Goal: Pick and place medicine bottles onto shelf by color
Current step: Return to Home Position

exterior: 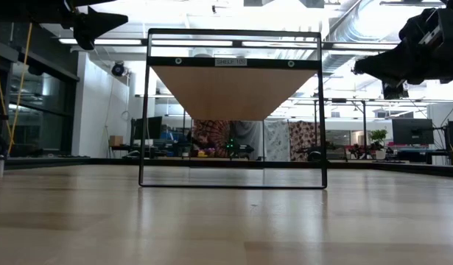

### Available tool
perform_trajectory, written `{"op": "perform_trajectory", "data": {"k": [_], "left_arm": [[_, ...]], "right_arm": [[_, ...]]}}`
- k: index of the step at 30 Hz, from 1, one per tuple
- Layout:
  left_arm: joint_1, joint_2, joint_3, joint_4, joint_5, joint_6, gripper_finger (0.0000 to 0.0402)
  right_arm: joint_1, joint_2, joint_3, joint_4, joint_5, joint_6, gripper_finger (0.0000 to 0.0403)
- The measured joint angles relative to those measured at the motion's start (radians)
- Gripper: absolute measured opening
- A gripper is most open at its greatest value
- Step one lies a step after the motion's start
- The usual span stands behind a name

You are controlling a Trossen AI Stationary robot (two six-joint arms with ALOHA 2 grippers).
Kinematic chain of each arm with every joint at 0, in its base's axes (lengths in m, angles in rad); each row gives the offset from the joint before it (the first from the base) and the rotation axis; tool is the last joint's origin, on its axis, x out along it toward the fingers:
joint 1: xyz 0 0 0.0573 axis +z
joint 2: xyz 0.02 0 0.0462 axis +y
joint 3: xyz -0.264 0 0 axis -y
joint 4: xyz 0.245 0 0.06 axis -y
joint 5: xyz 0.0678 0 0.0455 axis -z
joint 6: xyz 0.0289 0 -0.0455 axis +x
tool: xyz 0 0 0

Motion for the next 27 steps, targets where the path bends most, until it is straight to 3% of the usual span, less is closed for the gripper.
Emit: {"op": "perform_trajectory", "data": {"k": [14,18,22,27], "left_arm": [[0.000,0.000,0.000,-0.016,0.001,-0.018,0.0271],[0.000,-0.017,0.000,-0.055,0.070,0.013,0.0266],[0.000,-0.065,-0.001,-0.141,0.077,0.048,0.0225],[0.001,-0.147,-0.022,-0.209,0.028,0.070,0.0115]], "right_arm": [[-0.002,0.000,0.000,0.000,-0.001,-0.011,0.0000],[-0.002,0.000,0.000,0.000,-0.001,-0.011,0.0000],[-0.002,0.000,-0.001,0.000,-0.001,-0.011,0.0000],[-0.002,0.000,-0.001,0.000,-0.001,-0.011,0.0000]]}}
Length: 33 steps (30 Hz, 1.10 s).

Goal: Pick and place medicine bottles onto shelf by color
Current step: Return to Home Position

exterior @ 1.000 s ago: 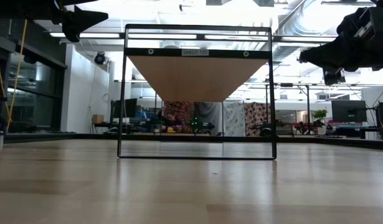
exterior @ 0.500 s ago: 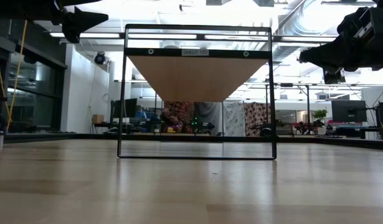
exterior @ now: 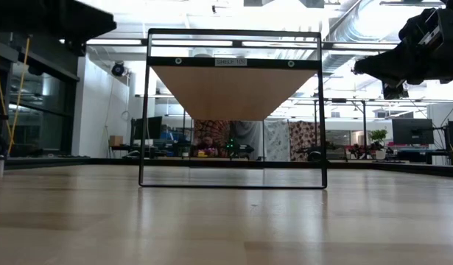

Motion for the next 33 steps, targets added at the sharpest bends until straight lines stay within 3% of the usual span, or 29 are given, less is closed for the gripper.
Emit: {"op": "perform_trajectory", "data": {"k": [3,5,14,26,33], "left_arm": [[0.000,-0.052,-0.045,0.008,0.002,0.003,0.0033],[0.000,-0.086,-0.086,0.018,0.003,0.003,0.0011],[0.025,-0.188,-0.230,0.059,0.051,-0.024,0.0004],[0.112,-0.169,-0.233,0.003,0.269,-0.062,0.0000],[0.117,-0.168,-0.233,-0.002,0.282,-0.054,0.0001]], "right_arm": [[0.000,0.000,0.000,0.000,0.000,0.000,0.0000],[0.000,0.000,0.000,0.000,0.000,0.000,0.0000],[0.000,0.000,0.000,0.000,0.000,0.000,0.0000],[0.000,0.000,0.000,0.000,0.000,0.000,0.0000],[0.000,0.000,-0.001,0.000,0.000,0.000,0.0000]]}}
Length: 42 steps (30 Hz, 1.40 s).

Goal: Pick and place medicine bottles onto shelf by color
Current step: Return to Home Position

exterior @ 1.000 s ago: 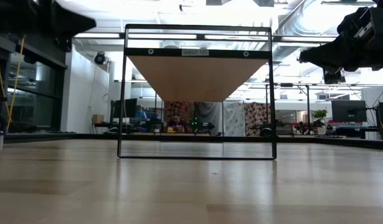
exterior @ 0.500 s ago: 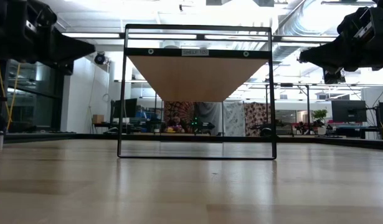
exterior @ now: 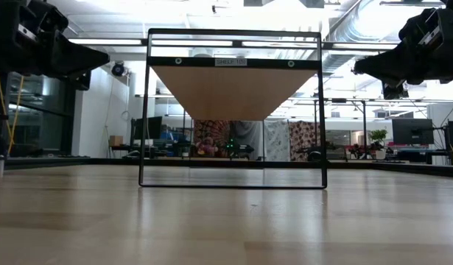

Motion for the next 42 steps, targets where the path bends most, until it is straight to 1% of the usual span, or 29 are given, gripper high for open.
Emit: {"op": "perform_trajectory", "data": {"k": [21,25,31,33,39,42], "left_arm": [[-0.008,-0.002,0.001,0.001,-0.005,0.000,0.0005],[-0.045,-0.010,0.002,0.002,-0.010,0.000,0.0005],[-0.191,-0.021,0.003,0.009,-0.065,0.035,0.0005],[-0.219,-0.021,0.003,0.011,-0.065,0.025,0.0005],[-0.232,-0.021,0.003,0.010,-0.065,-0.048,0.0005],[-0.248,-0.021,0.003,0.011,-0.065,-0.052,0.0005]], "right_arm": [[0.000,0.000,0.000,0.000,0.000,0.000,0.0000],[0.000,0.000,0.000,0.000,0.000,0.000,0.0000],[0.000,0.001,0.000,0.000,0.000,0.000,0.0000],[0.000,0.001,0.000,0.000,0.000,0.000,0.0000],[0.000,0.001,0.000,0.000,0.000,0.000,0.0000],[0.000,0.001,0.000,0.000,0.000,0.000,0.0000]]}}
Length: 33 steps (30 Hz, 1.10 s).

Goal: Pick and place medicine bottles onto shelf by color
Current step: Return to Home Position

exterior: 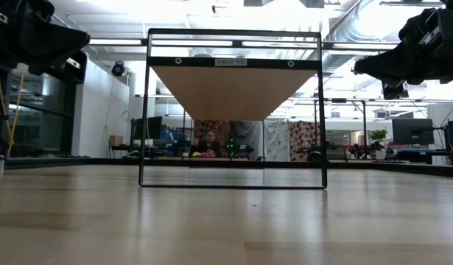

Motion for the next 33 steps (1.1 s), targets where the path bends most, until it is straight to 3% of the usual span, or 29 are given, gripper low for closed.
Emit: {"op": "perform_trajectory", "data": {"k": [33], "left_arm": [[-0.004,0.016,-0.001,-0.002,0.009,0.000,0.0005]], "right_arm": [[0.000,0.000,0.000,0.000,0.000,0.000,0.0000]]}}
